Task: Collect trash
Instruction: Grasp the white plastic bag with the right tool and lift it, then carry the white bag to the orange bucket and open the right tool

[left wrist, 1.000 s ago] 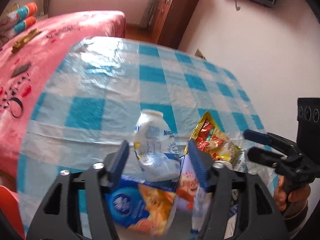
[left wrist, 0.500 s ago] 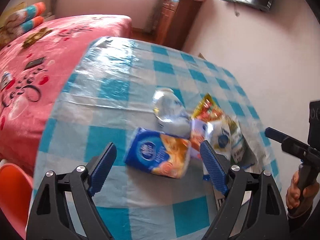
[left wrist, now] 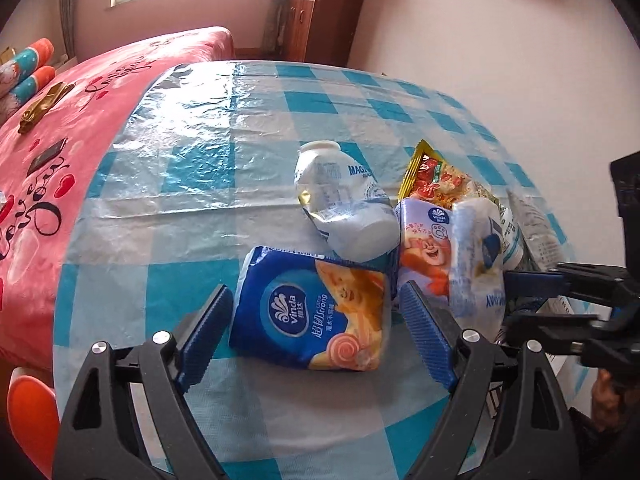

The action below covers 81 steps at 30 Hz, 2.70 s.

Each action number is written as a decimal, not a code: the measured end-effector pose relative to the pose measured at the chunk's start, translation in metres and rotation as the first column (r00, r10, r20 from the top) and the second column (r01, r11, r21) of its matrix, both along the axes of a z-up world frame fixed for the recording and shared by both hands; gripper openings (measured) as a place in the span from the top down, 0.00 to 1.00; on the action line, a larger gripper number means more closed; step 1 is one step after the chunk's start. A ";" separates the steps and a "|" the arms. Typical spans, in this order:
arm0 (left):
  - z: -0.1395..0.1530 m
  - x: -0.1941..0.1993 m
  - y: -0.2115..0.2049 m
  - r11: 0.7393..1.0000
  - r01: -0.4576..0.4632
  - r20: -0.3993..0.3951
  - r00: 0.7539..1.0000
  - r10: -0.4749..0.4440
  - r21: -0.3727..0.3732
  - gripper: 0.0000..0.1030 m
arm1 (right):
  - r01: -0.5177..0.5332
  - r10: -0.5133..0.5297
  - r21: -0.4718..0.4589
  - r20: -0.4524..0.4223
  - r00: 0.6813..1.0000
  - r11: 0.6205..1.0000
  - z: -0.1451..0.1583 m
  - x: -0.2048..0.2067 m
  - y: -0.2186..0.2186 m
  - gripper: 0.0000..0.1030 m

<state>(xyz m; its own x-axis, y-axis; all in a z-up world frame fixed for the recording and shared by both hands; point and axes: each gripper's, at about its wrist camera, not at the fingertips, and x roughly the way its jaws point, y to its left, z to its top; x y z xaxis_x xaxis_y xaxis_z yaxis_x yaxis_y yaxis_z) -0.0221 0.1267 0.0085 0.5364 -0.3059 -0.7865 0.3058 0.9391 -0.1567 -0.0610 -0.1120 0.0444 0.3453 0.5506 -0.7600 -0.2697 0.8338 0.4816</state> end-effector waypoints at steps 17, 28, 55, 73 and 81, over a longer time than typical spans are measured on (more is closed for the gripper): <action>-0.002 -0.011 -0.007 0.997 -0.040 0.056 0.998 0.036 0.065 0.32 | 0.051 -0.040 -0.104 0.104 0.994 0.993 -0.016 0.020 0.026 0.57; -0.001 -0.011 -0.009 0.995 -0.072 0.056 0.996 0.068 0.065 0.32 | 0.065 -0.048 -0.114 0.147 0.988 0.991 -0.005 0.012 0.020 0.80; 0.072 -0.104 0.070 0.924 -0.380 0.322 0.878 0.353 0.025 0.08 | -0.038 0.051 -0.049 0.289 0.956 0.998 0.075 -0.040 0.059 0.80; 0.078 -0.217 0.223 0.662 -0.750 0.355 0.621 0.699 0.010 0.04 | -0.486 0.479 -0.017 0.210 0.853 0.874 0.063 -0.084 0.234 0.80; 0.075 -0.256 0.268 0.548 -0.837 0.357 0.516 0.779 0.014 0.04 | -0.612 0.604 -0.025 0.191 0.774 0.791 0.054 -0.098 0.310 0.80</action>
<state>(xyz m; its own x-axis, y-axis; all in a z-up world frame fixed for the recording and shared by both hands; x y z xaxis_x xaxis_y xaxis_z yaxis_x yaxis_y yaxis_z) -0.2784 0.3944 0.0835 0.6777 0.4913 -0.5471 -0.5991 0.8003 -0.0235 -0.1589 0.1978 0.0983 0.0564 0.7182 -0.6935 -0.7985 0.4494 0.4005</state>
